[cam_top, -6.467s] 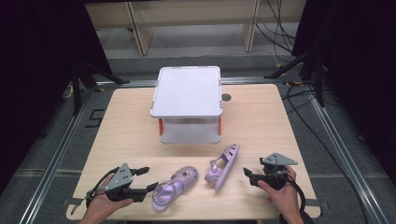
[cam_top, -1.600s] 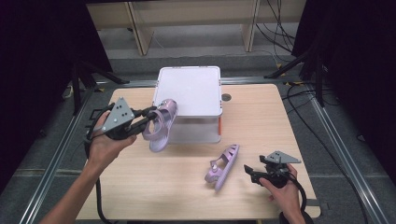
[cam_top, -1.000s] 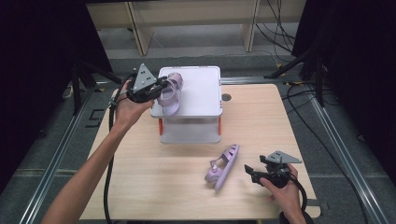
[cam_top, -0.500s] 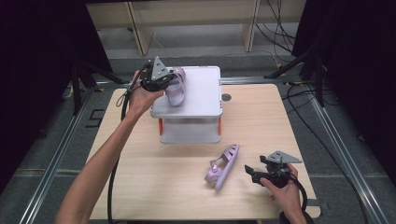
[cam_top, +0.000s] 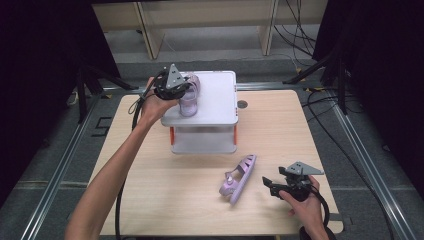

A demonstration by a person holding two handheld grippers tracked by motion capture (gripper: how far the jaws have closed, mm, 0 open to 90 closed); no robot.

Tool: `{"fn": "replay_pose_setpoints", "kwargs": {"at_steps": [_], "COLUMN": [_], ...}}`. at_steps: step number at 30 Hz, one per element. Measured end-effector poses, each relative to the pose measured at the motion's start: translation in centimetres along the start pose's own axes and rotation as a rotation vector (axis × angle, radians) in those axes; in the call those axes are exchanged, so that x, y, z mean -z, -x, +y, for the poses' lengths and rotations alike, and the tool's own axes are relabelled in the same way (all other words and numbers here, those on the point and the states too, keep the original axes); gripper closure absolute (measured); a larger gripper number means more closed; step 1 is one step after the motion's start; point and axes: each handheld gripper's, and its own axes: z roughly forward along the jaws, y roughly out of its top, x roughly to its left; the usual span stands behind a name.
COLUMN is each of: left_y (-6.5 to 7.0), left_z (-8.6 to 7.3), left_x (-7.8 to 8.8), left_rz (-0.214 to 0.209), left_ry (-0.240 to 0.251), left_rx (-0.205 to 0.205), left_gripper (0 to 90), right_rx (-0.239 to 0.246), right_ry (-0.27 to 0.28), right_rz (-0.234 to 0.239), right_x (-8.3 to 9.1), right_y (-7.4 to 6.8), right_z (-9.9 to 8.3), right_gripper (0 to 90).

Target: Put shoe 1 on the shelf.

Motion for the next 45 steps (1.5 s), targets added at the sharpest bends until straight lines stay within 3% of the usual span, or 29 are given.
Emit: {"fn": "replay_pose_setpoints", "kwargs": {"at_steps": [6, 7, 10, 11, 13, 14, 15, 16, 18, 20, 22, 23, 25, 27, 28, 30, 31, 32, 33, 34, 36, 37, 38, 40, 42, 45], "left_y": [-0.4, -0.4, -0.4, -0.4, 0.0, 0.2, 0.5, 0.8, 1.6, 2.4, 3.1, 3.7, 4.6, 5.7, 6.1, 6.9, 7.4, 7.8, 8.0, 8.4, 9.0, 9.2, 9.5, 10.1, 10.5, 11.2], "left_z": [0.0, 0.0, 0.2, 0.3, 0.4, 0.4, 0.5, 0.4, 0.2, -0.1, -0.5, -0.9, -1.5, -2.4, -2.8, -3.6, -4.1, -4.5, -5.0, -5.4, -6.6, -7.0, -7.6, -8.8, -10.0, -11.8], "left_x": [0.7, 0.9, 2.0, 2.4, 3.5, 3.8, 4.4, 4.9, 6.2, 7.5, 8.8, 9.7, 11.0, 12.5, 13.1, 14.2, 14.8, 15.3, 15.6, 16.0, 16.7, 17.0, 17.2, 17.4, 17.3, 17.3], "left_rz": [0.022, 0.020, 0.017, 0.014, -0.006, -0.013, -0.017, -0.012, -0.006, -0.005, -0.020, -0.046, -0.058, -0.059, -0.063, -0.075, -0.080, -0.073, -0.073, -0.071, -0.091, -0.091, -0.084, -0.071, -0.079, -0.105], "left_ry": [-0.004, -0.002, -0.007, -0.003, 0.011, 0.015, 0.013, 0.014, 0.044, 0.062, 0.055, 0.069, 0.069, 0.088, 0.094, 0.112, 0.116, 0.116, 0.124, 0.123, 0.131, 0.129, 0.132, 0.120, 0.133, 0.126], "left_rx": [0.101, 0.123, 0.178, 0.197, 0.261, 0.284, 0.311, 0.314, 0.317, 0.343, 0.355, 0.372, 0.386, 0.393, 0.398, 0.421, 0.447, 0.445, 0.427, 0.430, 0.436, 0.439, 0.436, 0.430, 0.450, 0.490], "left_gripper": [47.6, 43.8, 38.1, 35.9, 32.0, 29.7, 27.1, 23.2, 22.7, 22.5, 21.7, 21.5, 21.6, 21.6, 21.6, 21.6, 21.6, 21.6, 21.6, 21.6, 21.5, 21.3, 21.2, 20.8, 18.4, 15.8], "right_rx": [0.029, 0.010, 0.039, -0.011, -0.001, -0.046, -0.006, 0.025, -0.003, 0.029, 0.014, 0.015, 0.039, 0.022, 0.037, 0.030, 0.002, 0.008, 0.024, -0.014, 0.014, -0.014, 0.020, 0.029, 0.010, 0.058], "right_ry": [0.002, -0.007, 0.009, -0.005, 0.018, 0.003, 0.031, 0.056, 0.061, 0.058, 0.075, 0.079, 0.083, 0.085, 0.079, 0.099, 0.098, 0.105, 0.128, 0.130, 0.110, 0.127, 0.109, 0.137, 0.110, 0.124], "right_rz": [0.003, 0.010, -0.008, 0.002, -0.007, -0.013, -0.009, -0.002, 0.019, -0.017, 0.000, -0.006, -0.024, -0.014, -0.006, 0.000, 0.023, 0.022, 0.009, 0.043, 0.033, 0.046, 0.042, 0.037, 0.063, 0.061], "right_x": [0.0, 0.1, 0.2, 0.3, 0.3, 0.7, 0.6, 0.5, 0.6, 0.9, 0.8, 0.9, 1.1, 1.2, 1.1, 1.3, 1.3, 1.4, 1.3, 1.2, 1.4, 1.2, 1.3, 1.1, 1.2, 0.9], "right_y": [0.3, 0.2, 0.2, -0.1, -0.2, -0.6, -0.3, -0.2, -0.4, -0.2, -0.4, -0.5, -0.5, -0.7, -0.7, -0.9, -1.1, -1.1, -1.1, -1.4, -1.5, -1.9, -1.9, -2.2, -2.6, -2.9], "right_z": [0.1, 0.1, 0.1, 0.1, 0.2, 0.2, 0.3, 0.3, 0.3, 0.4, 0.4, 0.5, 0.6, 0.6, 0.7, 0.8, 0.8, 0.9, 0.9, 0.9, 1.0, 0.9, 1.0, 1.1, 1.3, 1.4], "right_gripper": [25.3, 25.3, 25.3, 25.4, 26.0, 26.1, 26.2, 26.3, 26.3, 26.5, 27.0, 27.3, 27.5, 27.6, 27.6, 26.7, 25.3, 24.4, 24.4, 24.4, 24.4, 24.4, 24.3, 24.2, 24.2, 23.6]}}
